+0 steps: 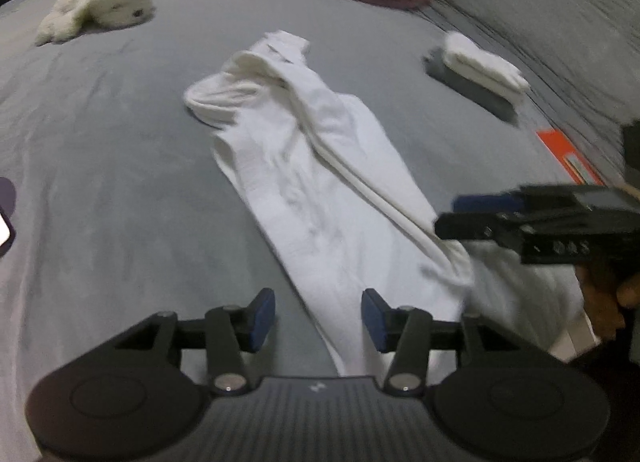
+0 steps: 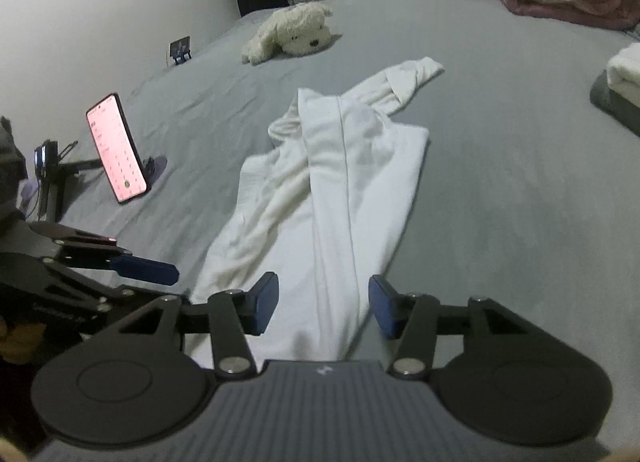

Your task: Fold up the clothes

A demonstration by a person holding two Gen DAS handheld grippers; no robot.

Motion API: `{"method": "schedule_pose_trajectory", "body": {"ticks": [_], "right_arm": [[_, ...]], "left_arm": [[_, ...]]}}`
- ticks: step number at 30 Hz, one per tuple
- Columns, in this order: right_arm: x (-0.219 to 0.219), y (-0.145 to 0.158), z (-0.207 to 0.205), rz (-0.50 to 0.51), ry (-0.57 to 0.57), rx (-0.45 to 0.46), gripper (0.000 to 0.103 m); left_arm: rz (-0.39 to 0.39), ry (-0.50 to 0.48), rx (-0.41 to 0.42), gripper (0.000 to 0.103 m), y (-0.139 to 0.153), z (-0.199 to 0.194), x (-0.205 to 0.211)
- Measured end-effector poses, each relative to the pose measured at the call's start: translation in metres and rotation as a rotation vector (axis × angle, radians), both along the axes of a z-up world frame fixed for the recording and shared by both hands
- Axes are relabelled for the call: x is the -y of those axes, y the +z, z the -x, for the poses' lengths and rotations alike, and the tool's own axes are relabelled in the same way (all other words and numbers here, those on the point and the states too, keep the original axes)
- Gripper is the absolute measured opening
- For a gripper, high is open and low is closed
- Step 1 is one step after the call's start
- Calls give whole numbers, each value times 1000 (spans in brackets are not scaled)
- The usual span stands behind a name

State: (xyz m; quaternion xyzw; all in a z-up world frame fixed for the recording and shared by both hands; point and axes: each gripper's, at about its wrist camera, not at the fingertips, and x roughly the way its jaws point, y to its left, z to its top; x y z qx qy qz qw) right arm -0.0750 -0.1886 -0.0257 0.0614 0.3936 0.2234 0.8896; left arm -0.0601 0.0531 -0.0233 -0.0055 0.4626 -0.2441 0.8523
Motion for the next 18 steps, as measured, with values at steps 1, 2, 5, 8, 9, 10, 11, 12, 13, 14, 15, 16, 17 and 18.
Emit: {"method": "schedule_pose_trajectory", "body": {"ticks": [1,2,5,8,9,10,11,12,13,14,15,16,17,18], "right_arm": [[-2,1,-4,0,-2,4,54],[-5,1,-8,4,-2,7,54],[-15,3,-20,19,3,24,54],[-23,4,-33,34,4,39,54],[-24,5,-37,36,2,44,54],[-26,5,-43,34,-4,47,54],[-27,6,-48,32,-9,51,54],[-28,7,-53,29,-15,58,54],[-29,8,-58,25,-22,64,54],[-30,9,-63,21,-28,70,54],[-31,10,-68,13,-35,72,54],[-33,10,-74,5,-42,74,54],[-34,10,-79,-3,-48,75,54],[-36,10,-83,-11,-55,76,54]], "left_arm": [[-6,18,4,49,-2,-5,0],[-12,35,9,49,-5,-10,-1],[-28,84,30,49,-10,-26,-2],[-12,135,28,49,-14,-46,-6],[-5,149,26,49,-15,-52,-6],[1,164,25,49,-16,-57,-7],[8,179,23,49,-16,-63,-7],[18,193,34,49,-16,-69,-7],[24,207,38,49,-17,-74,-6],[29,221,43,49,-19,-80,-4],[40,236,36,49,-21,-86,-4],[53,248,35,49,-21,-90,-5],[66,260,33,49,-22,-95,-5],[76,271,35,49,-22,-99,-5]]}}
